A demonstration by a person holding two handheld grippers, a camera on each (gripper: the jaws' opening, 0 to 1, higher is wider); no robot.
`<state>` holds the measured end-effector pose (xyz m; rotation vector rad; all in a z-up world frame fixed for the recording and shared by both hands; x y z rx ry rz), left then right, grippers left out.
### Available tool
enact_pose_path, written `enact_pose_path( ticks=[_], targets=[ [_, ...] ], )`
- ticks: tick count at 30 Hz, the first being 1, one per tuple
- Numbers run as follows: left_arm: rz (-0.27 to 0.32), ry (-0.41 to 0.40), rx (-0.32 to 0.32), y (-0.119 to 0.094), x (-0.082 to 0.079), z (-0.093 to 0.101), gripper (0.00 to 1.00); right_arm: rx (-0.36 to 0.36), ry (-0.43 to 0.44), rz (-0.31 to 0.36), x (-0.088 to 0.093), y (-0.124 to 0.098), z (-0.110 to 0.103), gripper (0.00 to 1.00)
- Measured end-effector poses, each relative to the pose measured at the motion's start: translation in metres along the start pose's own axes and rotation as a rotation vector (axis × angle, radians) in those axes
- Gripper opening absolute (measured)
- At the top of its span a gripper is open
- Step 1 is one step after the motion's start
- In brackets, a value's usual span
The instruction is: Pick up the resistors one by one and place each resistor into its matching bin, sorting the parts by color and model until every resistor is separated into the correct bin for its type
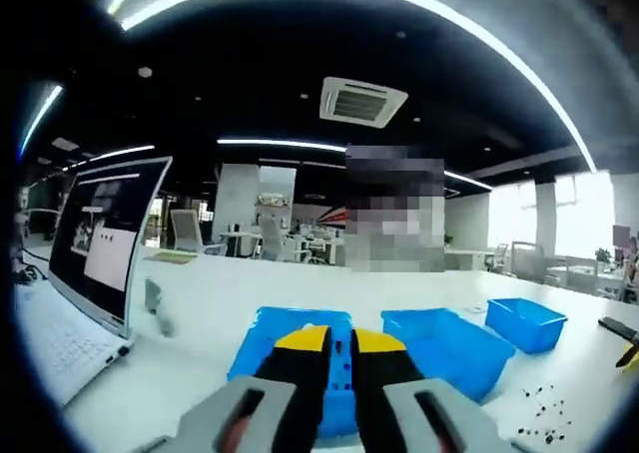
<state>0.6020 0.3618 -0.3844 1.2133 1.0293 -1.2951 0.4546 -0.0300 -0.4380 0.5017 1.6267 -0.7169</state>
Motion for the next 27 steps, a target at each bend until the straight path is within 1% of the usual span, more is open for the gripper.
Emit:
enact_pose_path(
  ticks=[2, 3, 5, 8, 10, 15, 18, 19, 23, 25, 26, 27],
  targets=[
    [-0.006, -0.001, -0.009, 0.001, 0.000, -0.003, 0.22, 0.000, -0.001, 0.004, -0.002, 0.000, 0.000, 0.19],
    [-0.003, 0.013, -0.014, 0.001, -0.001, -0.004, 0.21, -0.001, -0.001, 0.006, -0.002, -0.001, 0.000, 0.19],
    [0.001, 0.014, 0.001, 0.000, -0.004, -0.001, 0.19, -0.001, -0.004, 0.008, -0.003, -0.001, 0.000, 0.19],
    [0.005, 0.020, 0.015, -0.003, -0.008, 0.004, 0.18, -0.004, -0.003, 0.004, -0.002, -0.001, 0.000, 0.19],
    [0.007, 0.029, 0.026, -0.006, -0.011, 0.009, 0.18, -0.008, -0.003, -0.002, -0.001, 0.000, -0.001, 0.19],
    [0.034, 0.057, 0.065, -0.021, -0.023, 0.027, 0.18, -0.022, -0.005, -0.002, -0.003, 0.005, -0.003, 0.19],
    [0.036, 0.057, 0.068, -0.022, -0.023, 0.028, 0.17, -0.022, -0.005, -0.001, -0.003, 0.005, -0.003, 0.19],
    [0.046, 0.070, 0.091, -0.026, -0.027, 0.039, 0.17, -0.023, -0.007, 0.003, -0.005, 0.008, -0.002, 0.19],
    [0.056, 0.074, 0.109, -0.030, -0.030, 0.047, 0.17, -0.024, -0.011, 0.002, -0.007, 0.011, -0.001, 0.19],
    [0.061, 0.084, 0.111, -0.032, -0.032, 0.048, 0.17, -0.024, -0.010, 0.005, -0.008, 0.012, -0.001, 0.19],
    [0.062, 0.087, 0.109, -0.032, -0.032, 0.047, 0.16, -0.024, -0.009, 0.006, -0.008, 0.012, -0.001, 0.19],
    [0.059, 0.084, 0.117, -0.033, -0.032, 0.047, 0.13, -0.028, -0.008, 0.007, -0.008, 0.012, -0.001, 0.19]
  ],
)
Point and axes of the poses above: the point that each gripper's makers call its tool centre point, and the gripper's own axes: y roughly forward along the fingers, z roughly to its right, x roughly out of its underside, the point moved 4 cm from there along -y, roughly backward along the fingers, and after that the axes turned 6 degrees about z, right-handed, at the moved point
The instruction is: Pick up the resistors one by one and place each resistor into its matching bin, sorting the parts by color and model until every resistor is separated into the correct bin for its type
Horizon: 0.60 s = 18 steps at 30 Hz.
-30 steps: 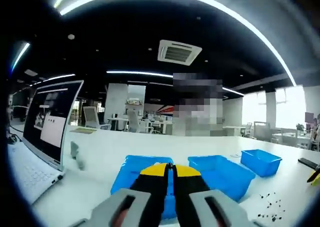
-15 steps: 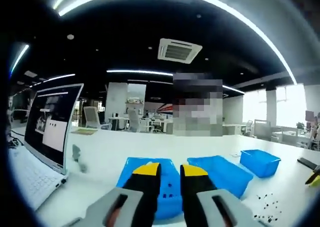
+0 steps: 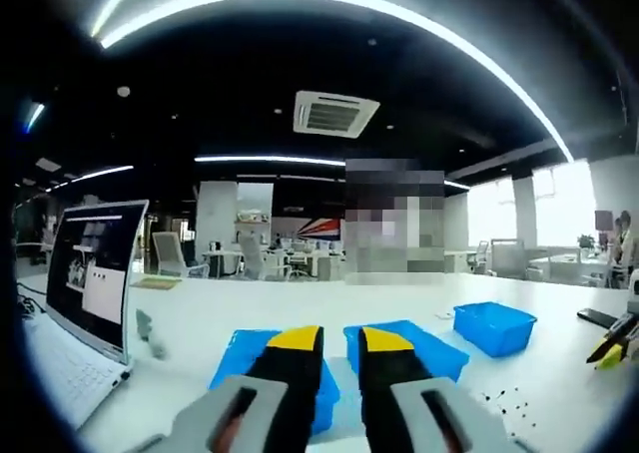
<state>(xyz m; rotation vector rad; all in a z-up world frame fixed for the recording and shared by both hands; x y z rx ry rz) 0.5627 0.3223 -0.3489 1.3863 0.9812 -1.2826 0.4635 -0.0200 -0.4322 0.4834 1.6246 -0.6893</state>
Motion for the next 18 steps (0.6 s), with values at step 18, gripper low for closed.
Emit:
enact_pose_path(
  ticks=[18],
  targets=[
    [-0.038, 0.117, 0.204, 0.001, -0.009, 0.012, 0.13, 0.044, 0.012, 0.020, -0.007, -0.004, 0.009, 0.19]
  ],
)
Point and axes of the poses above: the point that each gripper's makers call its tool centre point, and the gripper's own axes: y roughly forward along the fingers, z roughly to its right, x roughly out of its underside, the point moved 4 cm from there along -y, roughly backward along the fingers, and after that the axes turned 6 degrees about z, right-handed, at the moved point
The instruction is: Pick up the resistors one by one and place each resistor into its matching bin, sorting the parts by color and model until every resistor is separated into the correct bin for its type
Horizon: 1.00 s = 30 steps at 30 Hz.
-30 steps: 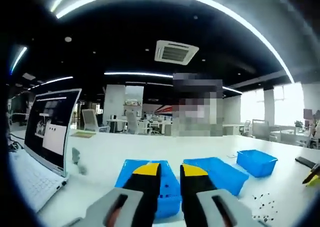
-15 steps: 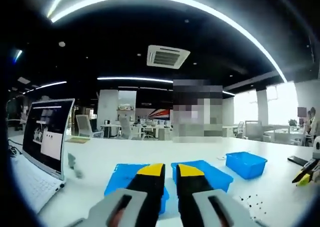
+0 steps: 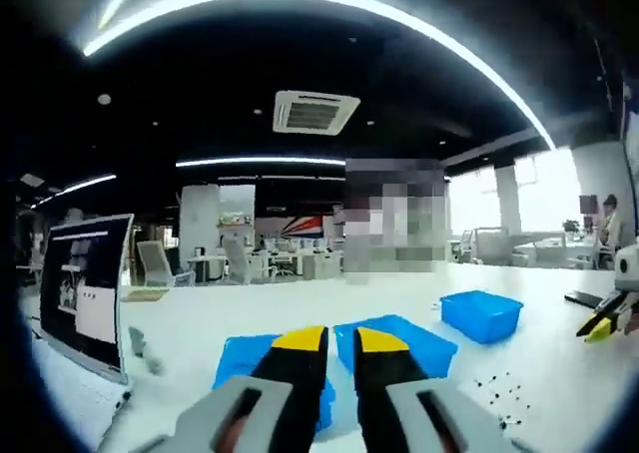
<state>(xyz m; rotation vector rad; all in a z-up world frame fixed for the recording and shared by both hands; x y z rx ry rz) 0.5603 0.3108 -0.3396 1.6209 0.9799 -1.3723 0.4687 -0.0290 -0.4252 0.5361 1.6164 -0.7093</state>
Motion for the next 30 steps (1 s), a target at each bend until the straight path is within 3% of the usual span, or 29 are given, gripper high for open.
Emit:
enact_pose_path(
  ticks=[3, 6, 8, 10, 11, 13, 17, 20, 30],
  targets=[
    [-0.079, 0.097, 0.203, 0.005, 0.001, 0.022, 0.13, 0.000, -0.004, -0.005, 0.001, 0.000, 0.000, 0.19],
    [-0.185, 0.122, 0.413, 0.004, 0.014, 0.055, 0.13, 0.002, -0.004, -0.001, 0.001, 0.001, -0.001, 0.19],
    [-0.302, 0.166, 0.556, -0.002, 0.029, 0.075, 0.13, 0.005, 0.004, 0.001, 0.003, 0.001, -0.001, 0.19],
    [-0.439, 0.277, 0.649, -0.009, 0.047, 0.085, 0.13, 0.007, 0.012, 0.000, 0.006, 0.002, -0.001, 0.19],
    [-0.517, 0.287, 0.698, -0.015, 0.056, 0.090, 0.13, 0.005, 0.013, -0.002, 0.006, 0.002, -0.001, 0.19],
    [-0.615, 0.269, 0.744, -0.021, 0.069, 0.094, 0.14, -0.005, 0.009, -0.008, 0.007, 0.002, -0.003, 0.19],
    [-0.739, 0.287, 0.842, -0.032, 0.084, 0.101, 0.15, -0.006, 0.002, -0.006, 0.004, 0.004, 0.001, 0.19],
    [-0.809, 0.330, 0.869, -0.035, 0.091, 0.098, 0.15, -0.005, -0.004, 0.003, 0.000, 0.004, 0.002, 0.19],
    [-0.788, 0.294, 0.841, -0.026, 0.090, 0.094, 0.15, 0.001, -0.003, -0.005, 0.002, 0.002, 0.003, 0.19]
  ],
)
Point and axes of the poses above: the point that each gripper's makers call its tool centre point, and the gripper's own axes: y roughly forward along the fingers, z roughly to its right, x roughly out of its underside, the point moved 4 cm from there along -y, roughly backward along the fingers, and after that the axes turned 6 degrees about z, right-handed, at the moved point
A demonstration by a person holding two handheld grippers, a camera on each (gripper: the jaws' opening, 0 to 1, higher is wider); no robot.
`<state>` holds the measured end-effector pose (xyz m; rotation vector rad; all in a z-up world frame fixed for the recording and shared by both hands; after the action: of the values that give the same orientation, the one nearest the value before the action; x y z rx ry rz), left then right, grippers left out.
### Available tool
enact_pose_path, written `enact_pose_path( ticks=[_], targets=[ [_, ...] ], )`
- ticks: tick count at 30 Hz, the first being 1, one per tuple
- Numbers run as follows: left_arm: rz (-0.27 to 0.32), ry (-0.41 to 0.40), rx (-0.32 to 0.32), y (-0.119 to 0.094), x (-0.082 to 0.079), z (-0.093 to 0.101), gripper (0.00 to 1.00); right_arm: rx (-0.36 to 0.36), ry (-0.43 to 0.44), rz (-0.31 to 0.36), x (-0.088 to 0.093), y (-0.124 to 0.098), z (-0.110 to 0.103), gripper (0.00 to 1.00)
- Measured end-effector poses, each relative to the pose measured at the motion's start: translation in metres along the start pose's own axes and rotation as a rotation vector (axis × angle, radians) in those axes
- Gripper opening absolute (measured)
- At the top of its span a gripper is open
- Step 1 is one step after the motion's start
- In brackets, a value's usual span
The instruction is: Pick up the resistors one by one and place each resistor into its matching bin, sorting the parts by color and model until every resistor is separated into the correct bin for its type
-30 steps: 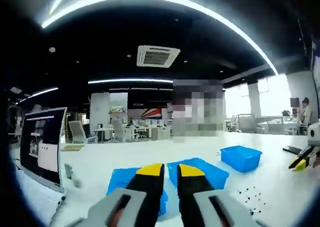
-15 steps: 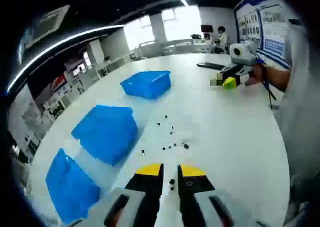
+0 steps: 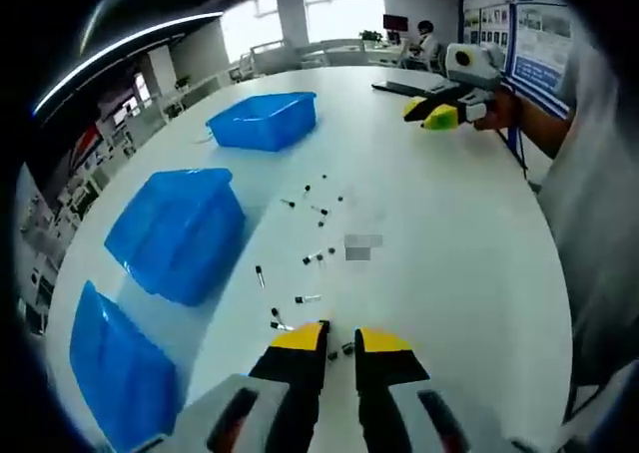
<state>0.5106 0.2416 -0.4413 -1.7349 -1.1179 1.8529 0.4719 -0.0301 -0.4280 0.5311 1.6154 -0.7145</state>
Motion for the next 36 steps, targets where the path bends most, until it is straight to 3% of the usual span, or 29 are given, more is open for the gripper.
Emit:
enact_pose_path(
  ticks=[3, 7, 10, 14, 20, 24, 31, 36],
  targets=[
    [0.004, -0.023, -0.016, -0.003, 0.001, -0.003, 0.15, 0.004, 0.004, -0.002, 0.002, -0.001, 0.001, 0.19],
    [0.062, -0.047, -0.022, -0.014, -0.005, -0.004, 0.15, 0.001, 0.009, -0.007, 0.004, 0.000, 0.000, 0.19],
    [0.083, 0.003, 0.007, -0.021, -0.007, 0.001, 0.15, -0.003, 0.008, -0.007, 0.003, 0.002, 0.000, 0.19],
    [-0.001, 0.145, 0.111, -0.025, 0.001, 0.012, 0.15, -0.005, 0.010, -0.004, 0.003, 0.002, -0.001, 0.19],
    [-0.074, 0.266, 0.193, -0.013, 0.001, 0.013, 0.15, 0.000, 0.016, -0.008, 0.005, 0.000, 0.000, 0.19],
    [-0.131, 0.301, 0.188, -0.006, 0.001, 0.007, 0.15, 0.007, 0.018, -0.008, 0.005, -0.002, 0.002, 0.19],
    [-0.177, 0.312, 0.195, -0.003, 0.008, 0.002, 0.13, 0.023, 0.023, -0.012, 0.006, -0.004, 0.007, 0.19],
    [-0.169, 0.325, 0.192, -0.002, 0.007, -0.001, 0.10, 0.014, 0.018, -0.016, 0.005, -0.001, 0.006, 0.19]
  ],
)
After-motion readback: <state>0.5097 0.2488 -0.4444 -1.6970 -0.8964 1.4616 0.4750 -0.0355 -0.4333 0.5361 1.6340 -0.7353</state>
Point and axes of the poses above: the point that each gripper's makers call its tool centre point, and the gripper's own axes: y roughly forward along the fingers, z roughly to its right, x roughly out of its underside, the point moved 4 cm from there along -y, roughly backward along the fingers, and after that the axes turned 6 degrees about z, right-handed, at the moved point
